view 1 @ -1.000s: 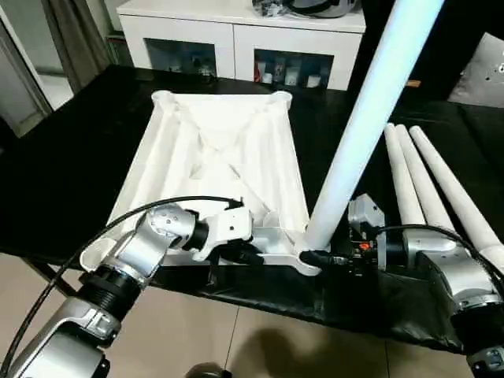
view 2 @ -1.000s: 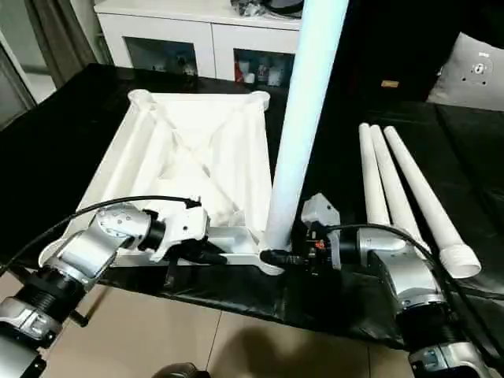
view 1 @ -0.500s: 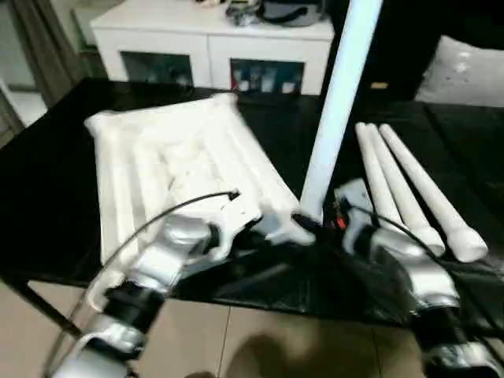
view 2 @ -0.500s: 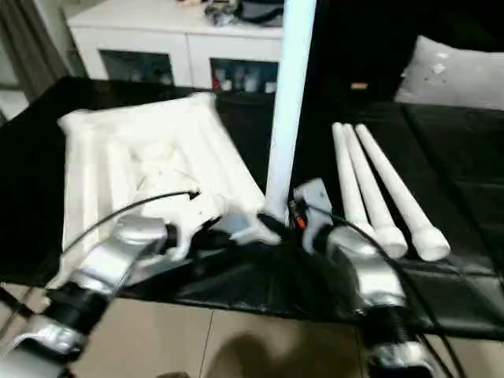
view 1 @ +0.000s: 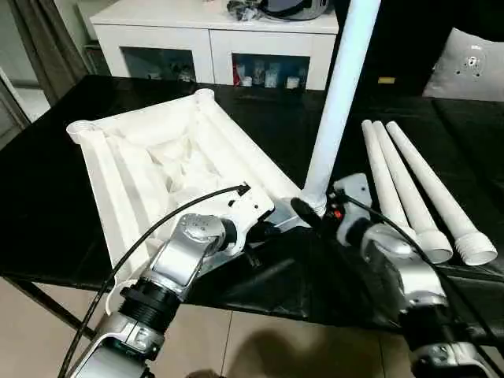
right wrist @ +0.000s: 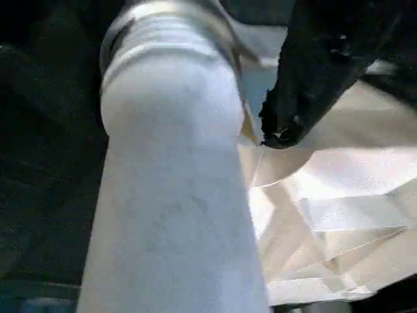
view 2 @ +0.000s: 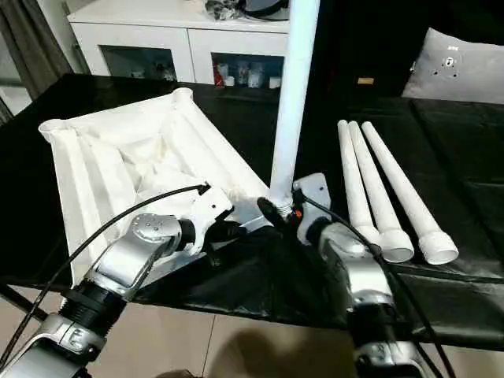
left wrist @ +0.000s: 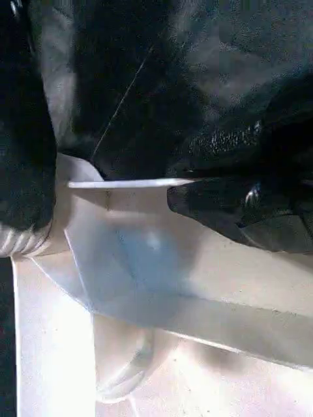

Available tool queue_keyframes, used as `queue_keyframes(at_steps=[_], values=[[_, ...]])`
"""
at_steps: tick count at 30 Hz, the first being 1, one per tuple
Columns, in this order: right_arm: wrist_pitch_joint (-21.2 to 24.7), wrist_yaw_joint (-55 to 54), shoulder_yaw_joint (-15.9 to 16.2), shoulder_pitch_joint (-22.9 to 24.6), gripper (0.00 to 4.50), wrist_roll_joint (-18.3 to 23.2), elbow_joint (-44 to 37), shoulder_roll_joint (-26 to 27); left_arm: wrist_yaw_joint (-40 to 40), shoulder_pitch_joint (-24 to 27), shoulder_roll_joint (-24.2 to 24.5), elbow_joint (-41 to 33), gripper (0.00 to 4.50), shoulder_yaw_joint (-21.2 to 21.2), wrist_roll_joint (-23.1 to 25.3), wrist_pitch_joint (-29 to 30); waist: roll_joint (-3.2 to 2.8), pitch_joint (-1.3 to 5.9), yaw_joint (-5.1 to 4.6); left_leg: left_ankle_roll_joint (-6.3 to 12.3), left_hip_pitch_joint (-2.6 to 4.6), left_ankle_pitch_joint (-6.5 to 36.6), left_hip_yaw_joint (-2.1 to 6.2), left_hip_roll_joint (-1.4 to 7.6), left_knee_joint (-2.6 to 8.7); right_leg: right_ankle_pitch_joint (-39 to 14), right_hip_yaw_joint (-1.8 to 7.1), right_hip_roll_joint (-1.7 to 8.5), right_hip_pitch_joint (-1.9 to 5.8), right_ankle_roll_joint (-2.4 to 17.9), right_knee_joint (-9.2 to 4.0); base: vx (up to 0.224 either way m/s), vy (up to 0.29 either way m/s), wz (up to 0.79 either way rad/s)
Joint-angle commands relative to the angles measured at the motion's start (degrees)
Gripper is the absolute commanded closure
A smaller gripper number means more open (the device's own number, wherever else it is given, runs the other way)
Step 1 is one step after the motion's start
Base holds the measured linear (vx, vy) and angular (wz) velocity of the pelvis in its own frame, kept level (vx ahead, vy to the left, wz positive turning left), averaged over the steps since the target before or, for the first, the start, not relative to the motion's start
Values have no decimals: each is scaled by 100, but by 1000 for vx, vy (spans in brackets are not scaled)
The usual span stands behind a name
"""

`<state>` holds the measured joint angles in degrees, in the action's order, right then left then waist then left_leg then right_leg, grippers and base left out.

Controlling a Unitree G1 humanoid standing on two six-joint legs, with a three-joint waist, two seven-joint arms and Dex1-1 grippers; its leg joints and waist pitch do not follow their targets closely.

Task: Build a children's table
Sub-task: Rotate leg to tighten

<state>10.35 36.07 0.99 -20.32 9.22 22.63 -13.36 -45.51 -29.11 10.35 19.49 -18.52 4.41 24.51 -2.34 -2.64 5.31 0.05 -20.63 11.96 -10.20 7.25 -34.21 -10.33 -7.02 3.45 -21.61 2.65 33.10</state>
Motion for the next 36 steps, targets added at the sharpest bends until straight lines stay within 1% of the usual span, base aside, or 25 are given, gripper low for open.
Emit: queue_keyframes(at_steps=[1, 2, 4, 6, 8, 9, 12, 13, 14, 15, 16, 17, 18, 19, 20, 22, 23, 24, 26, 27, 28, 29, 30, 32, 36], values=[[-88, 446, 224, 62, 17, 73, -160, -117, -178, -15, 92, 20, 450, -35, -38, -242, 69, 326, 23, 492, 19, 851, 312, 701, 415, -1527, 471, 777, 275, 775, -442, 0, 0, 0], [-150, 713, 242, 84, 7, 97, -193, -288, -333, -28, 187, 70, 450, -81, -44, -409, 85, 322, 19, 477, 21, 916, 302, 696, 411, -1601, 474, 785, 274, 778, -456, 0, 0, 0], [-179, 1031, 237, 78, 2, 150, -219, -490, -585, -38, 334, 110, 450, -170, -42, -643, 75, 323, 31, 490, 19, 918, 303, 697, 407, -1619, 479, 782, 273, 772, -447, 0, 0, 0], [-161, 1388, 247, 52, 2, 221, -259, -709, -907, -31, 498, 114, 450, -270, -58, -868, 77, 335, 48, 545, 11, 851, 309, 698, 397, -1531, 475, 784, 277, 780, -434, 0, 0, 0], [-132, 1673, 279, 33, 2, 269, -303, -870, -1169, -21, 631, 103, 450, -353, -71, -1037, 61, 338, 69, 582, 19, 771, 307, 727, 396, -1286, 475, 771, 254, 856, -394, 0, 0, 0], [-118, 1860, 307, 21, 2, 287, -332, -975, -1338, -21, 726, 94, 450, -420, -67, -1102, 50, 339, 80, 597, 15, 785, 305, 723, 392, -1275, 475, 778, 256, 864, -395, 0, 0, 0], [-204, 2344, 420, -30, 2, 260, -345, -1265, -1773, -67, 982, 155, 450, -604, -19, -1351, 59, 348, 144, 597, 28, 723, 290, 736, 381, -1212, 474, 782, 246, 891, -377, 0, 0, 0], [-218, 2425, 445, -44, 2, 253, -331, -1314, -1836, -84, 1017, 184, 450, -630, -8, -1398, 58, 349, 164, 594, 32, 704, 289, 741, 381, -1170, 475, 773, 242, 909, -360, 0, 0, 0], [-229, 2610, 488, -43, 2, 283, -342, -1387, -1918, -113, 1053, 246, 450, -653, 4, -1517, 115, 343, 171, 596, 22, 720, 277, 739, 381, -1207, 476, 785, 248, 906, -369, 0, 0, 0], [-152, 2887, 547, -40, 2, 358, -371, -1478, -2015, -159, 1102, 335, 450, -688, 34, -1651, 102, 342, 198, 603, 22, 730, 277, 719, 369, -1273, 469, 787, 249, 902, -370, 0, 0, 0], [-145, 3095, 603, -31, 2, 401, -402, -1543, -2084, -194, 1138, 410, 450, -714, 56, -1764, 86, 344, 228, 603, 26, 751, 274, 725, 368, -1410, 468, 792, 253, 852, -385, 0, 0, 0], [-138, 3240, 652, -29, 2, 421, -419, -1589, -2155, -223, 1172, 468, 450, -739, 69, -1861, 90, 337, 239, 625, 14, 743, 277, 720, 367, -1458, 463, 791, 254, 823, -394, 0, 0, 0], [-133, 3398, 707, -32, 2, 436, -434, -1637, -2251, -259, 1213, 543, 450, -765, 79, -1985, 115, 343, 270, 642, 24, 723, 273, 721, 364, -1524, 462, 791, 252, 775, -398, 0, 0, 0], [-150, 3446, 734, -43, 2, 424, -425, -1647, -2313, -281, 1240, 580, 450, -778, 83, -2024, 109, 342, 289, 642, 21, 708, 277, 734, 368, -1552, 462, 786, 242, 749, -391, 0, 0, 0], [-185, 3478, 755, -63, 2, 407, -396, -1644, -2368, -307, 1267, 620, 450, -793, 90, -2076, 104, 344, 300, 623, 36, 719, 283, 747, 373, -1556, 462, 783, 224, 759, -392, 0, 0, 0], [-216, 3536, 794, -100, 2, 390, -339, -1623, -2466, -355, 1317, 686, 450, -828, 108, -2160, 102, 350, 304, 568, 40, 726, 289, 761, 381, -1470, 466, 791, 227, 812, -371, 0, 0, 0], [-239, 3551, 800, -115, 20, 384, -313, -1609, -2497, -370, 1331, 711, 450, -838, 113, -2198, 100, 350, 309, 560, 39, 734, 292, 763, 382, -1456, 465, 793, 224, 826, -367, 0, 0, 0], [-242, 3572, 795, -128, 40, 404, -293, -1591, -2520, -384, 1338, 735, 450, -841, 108, -2226, 130, 355, 304, 540, 36, 717, 285, 762, 381, -1389, 470, 801, 233, 854, -353, 0, 0, 0], [-271, 3583, 782, -144, 42, 428, -271, -1566, -2535, -396, 1341, 762, 450, -846, 102, -2258, 109, 359, 319, 531, 32, 674, 282, 752, 374, -1392, 467, 812, 235, 859, -358, 0, 0, 0], [-279, 3583, 779, -147, 53, 433, -267, -1561, -2537, -398, 1341, 767, 450, -849, 101, -2265, 112, 359, 318, 530, 28, 668, 283, 754, 374, -1387, 467, 812, 238, 850, -358, 0, 0, 0], [-278, 3610, 791, -145, 53, 453, -266, -1570, -2555, -414, 1337, 818, 450, -854, 99, -2318, 115, 361, 321, 534, 32, 661, 281, 751, 371, -1376, 466, 804, 232, 841, -358, 0, 0, 0], [-283, 3620, 791, -138, 68, 450, -266, -1568, -2565, -420, 1335, 843, 450, -857, 98, -2343, 108, 358, 323, 535, 30, 668, 281, 749, 372, -1392, 466, 805, 232, 836, -361, 0, 0, 0], [-284, 3629, 789, -131, 80, 452, -267, -1565, -2572, -424, 1334, 862, 450, -859, 98, -2361, 114, 361, 328, 534, 31, 671, 280, 746, 371, -1410, 465, 806, 236, 822, -364, 0, 0, 0], [-287, 3636, 789, -121, 89, 454, -267, -1563, -2585, -428, 1331, 883, 450, -859, 96, -2386, 109, 361, 335, 531, 30, 661, 279, 745, 370, -1440, 464, 808, 238, 805, -369, 0, 0, 0], [-306, 3642, 793, -73, 130, 455, -263, -1541, -2605, -423, 1320, 934, 450, -852, 92, -2423, 111, 362, 355, 514, 38, 679, 279, 754, 373, -1472, 462, 805, 229, 795, -369, 0, 0, 0]])
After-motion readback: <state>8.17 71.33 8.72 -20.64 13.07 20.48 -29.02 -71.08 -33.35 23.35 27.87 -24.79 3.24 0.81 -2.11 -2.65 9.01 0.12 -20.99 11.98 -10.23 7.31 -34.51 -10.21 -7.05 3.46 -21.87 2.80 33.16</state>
